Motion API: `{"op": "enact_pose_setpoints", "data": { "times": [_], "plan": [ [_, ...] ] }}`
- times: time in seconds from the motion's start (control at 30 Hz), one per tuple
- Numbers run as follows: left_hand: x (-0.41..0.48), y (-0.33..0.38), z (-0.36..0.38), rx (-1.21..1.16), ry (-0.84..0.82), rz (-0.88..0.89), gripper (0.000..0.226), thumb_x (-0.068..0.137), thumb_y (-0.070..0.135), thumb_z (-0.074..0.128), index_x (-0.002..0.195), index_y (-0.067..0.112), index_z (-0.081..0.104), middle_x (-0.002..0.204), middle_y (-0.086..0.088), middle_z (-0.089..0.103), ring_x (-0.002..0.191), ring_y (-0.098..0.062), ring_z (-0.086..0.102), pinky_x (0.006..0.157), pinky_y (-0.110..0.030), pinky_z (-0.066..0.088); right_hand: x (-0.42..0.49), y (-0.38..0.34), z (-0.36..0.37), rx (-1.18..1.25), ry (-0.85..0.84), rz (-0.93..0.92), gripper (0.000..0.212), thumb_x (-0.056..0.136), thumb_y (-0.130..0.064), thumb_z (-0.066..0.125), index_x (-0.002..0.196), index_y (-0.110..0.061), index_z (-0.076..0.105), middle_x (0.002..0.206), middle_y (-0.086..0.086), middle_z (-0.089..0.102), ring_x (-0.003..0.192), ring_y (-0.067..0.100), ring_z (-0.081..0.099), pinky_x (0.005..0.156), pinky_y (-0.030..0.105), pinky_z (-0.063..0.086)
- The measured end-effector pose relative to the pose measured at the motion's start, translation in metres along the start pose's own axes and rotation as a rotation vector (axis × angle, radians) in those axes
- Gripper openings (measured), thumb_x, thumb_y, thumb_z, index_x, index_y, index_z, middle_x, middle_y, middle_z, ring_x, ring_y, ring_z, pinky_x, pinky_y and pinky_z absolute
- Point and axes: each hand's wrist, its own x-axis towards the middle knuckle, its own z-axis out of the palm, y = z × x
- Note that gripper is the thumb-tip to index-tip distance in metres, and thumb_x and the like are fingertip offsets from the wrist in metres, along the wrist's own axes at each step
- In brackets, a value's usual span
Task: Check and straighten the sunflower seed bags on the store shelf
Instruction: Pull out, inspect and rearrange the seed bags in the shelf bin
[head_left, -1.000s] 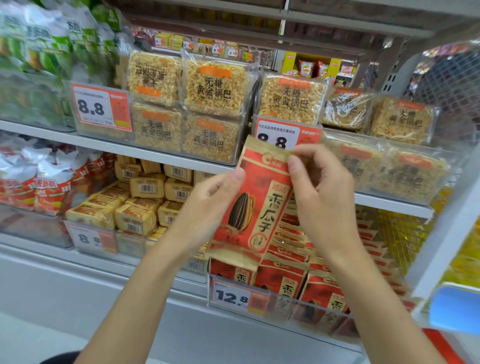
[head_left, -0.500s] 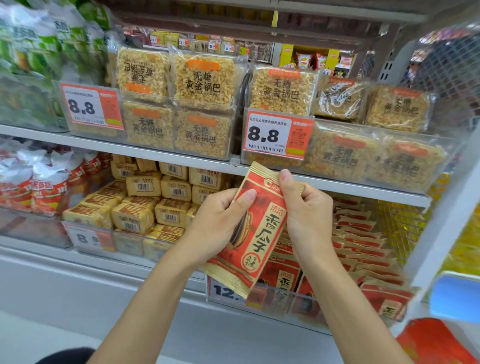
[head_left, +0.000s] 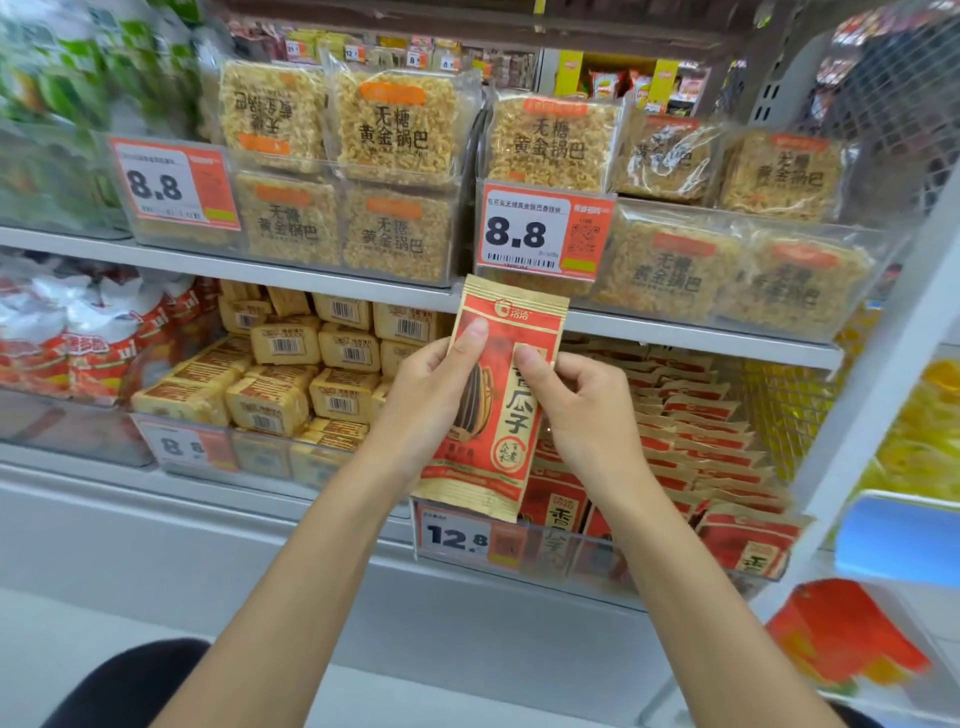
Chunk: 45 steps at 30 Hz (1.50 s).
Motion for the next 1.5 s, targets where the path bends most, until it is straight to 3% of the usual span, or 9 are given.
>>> {"op": "enact_pose_setpoints", "data": {
  "times": [0.3, 0.7, 0.87, 1.0, 1.13, 1.23, 1.37, 1.43, 1.5],
  "plan": [
    [-0.002, 0.001, 0.000, -0.038, 0.125, -0.047, 0.035, 0.100, 0.038, 0.052, 0.108, 0.010, 0.070, 0.092, -0.008, 0.077, 0.079, -0.021, 0.075, 0.067, -0.031, 0.061, -0.010, -0.005, 0.003, 0.061, -0.274, 0.173, 0.028, 0.089, -0.034, 0.067, 0.114, -0.020, 0.063, 0.101, 0.000, 0.075, 0.086, 0.013, 0.074, 0.077, 0.031, 0.060],
    [-0.001, 0.000, -0.007, 0.195, 0.085, -0.005, 0.054, 0.096, 0.050, 0.053, 0.095, -0.001, 0.073, 0.087, -0.018, 0.075, 0.082, -0.035, 0.073, 0.076, -0.045, 0.058, -0.012, 0.001, 0.003, 0.141, -0.159, 0.167, 0.030, 0.090, -0.034, 0.067, 0.115, -0.019, 0.063, 0.103, 0.000, 0.075, 0.089, 0.015, 0.073, 0.086, 0.042, 0.058],
    [-0.001, -0.003, -0.008, 0.235, 0.192, 0.087, 0.091, 0.071, 0.077, 0.051, 0.090, -0.011, 0.064, 0.088, -0.028, 0.070, 0.083, -0.049, 0.066, 0.076, -0.063, 0.054, -0.020, -0.007, 0.006, 0.152, -0.297, 0.155, 0.034, 0.091, -0.028, 0.068, 0.117, -0.013, 0.052, 0.079, 0.005, 0.071, 0.045, 0.019, 0.057, 0.037, 0.025, 0.045],
    [0.000, -0.005, -0.010, 0.261, 0.210, 0.097, 0.093, 0.070, 0.078, 0.049, 0.088, -0.011, 0.064, 0.086, -0.029, 0.070, 0.081, -0.049, 0.066, 0.074, -0.063, 0.054, -0.020, -0.008, 0.008, 0.148, -0.287, 0.129, 0.030, 0.091, -0.023, 0.068, 0.115, -0.013, 0.053, 0.081, 0.006, 0.071, 0.040, 0.016, 0.052, 0.033, 0.022, 0.040],
    [-0.002, -0.005, -0.005, 0.269, 0.257, 0.122, 0.071, 0.089, 0.064, 0.055, 0.089, -0.006, 0.068, 0.084, -0.023, 0.072, 0.080, -0.042, 0.068, 0.074, -0.059, 0.056, -0.019, -0.008, -0.003, 0.172, -0.317, 0.174, 0.030, 0.092, -0.029, 0.065, 0.117, -0.016, 0.055, 0.081, 0.004, 0.072, 0.045, 0.015, 0.055, 0.039, 0.022, 0.043],
    [0.001, -0.004, -0.007, 0.280, 0.328, 0.232, 0.035, 0.094, 0.046, 0.059, 0.114, 0.018, 0.061, 0.095, -0.002, 0.072, 0.082, -0.017, 0.072, 0.075, -0.049, 0.060, -0.019, -0.010, -0.009, 0.179, -0.287, 0.127, 0.025, 0.093, -0.025, 0.064, 0.118, -0.019, 0.060, 0.089, 0.003, 0.074, 0.055, 0.009, 0.060, 0.044, 0.019, 0.045],
    [-0.006, 0.012, -0.008, 0.146, 0.066, 0.164, 0.034, 0.099, 0.042, 0.050, 0.128, 0.026, 0.059, 0.104, 0.005, 0.073, 0.093, -0.009, 0.072, 0.074, -0.029, 0.061, -0.024, -0.011, -0.005, -0.190, -0.150, -0.138, 0.042, 0.092, -0.031, 0.064, 0.134, -0.029, 0.056, 0.106, -0.013, 0.071, 0.086, 0.001, 0.068, 0.073, 0.019, 0.054],
    [-0.012, 0.016, -0.004, 0.102, -0.040, 0.096, 0.046, 0.095, 0.052, 0.045, 0.116, 0.016, 0.062, 0.096, -0.002, 0.074, 0.088, -0.014, 0.072, 0.076, -0.030, 0.059, -0.028, -0.013, -0.001, -0.440, -0.154, -0.245, 0.052, 0.090, -0.049, 0.057, 0.140, -0.036, 0.050, 0.104, -0.018, 0.061, 0.096, 0.001, 0.059, 0.083, 0.017, 0.047],
    [-0.011, 0.014, -0.001, 0.026, 0.002, 0.079, 0.046, 0.099, 0.051, 0.041, 0.104, 0.009, 0.061, 0.089, -0.012, 0.070, 0.083, -0.021, 0.069, 0.077, -0.036, 0.056, -0.028, -0.016, 0.003, -0.347, -0.207, -0.207, 0.057, 0.087, -0.061, 0.048, 0.139, -0.038, 0.051, 0.114, -0.020, 0.049, 0.114, -0.001, 0.047, 0.096, 0.014, 0.038]
  ]
}}
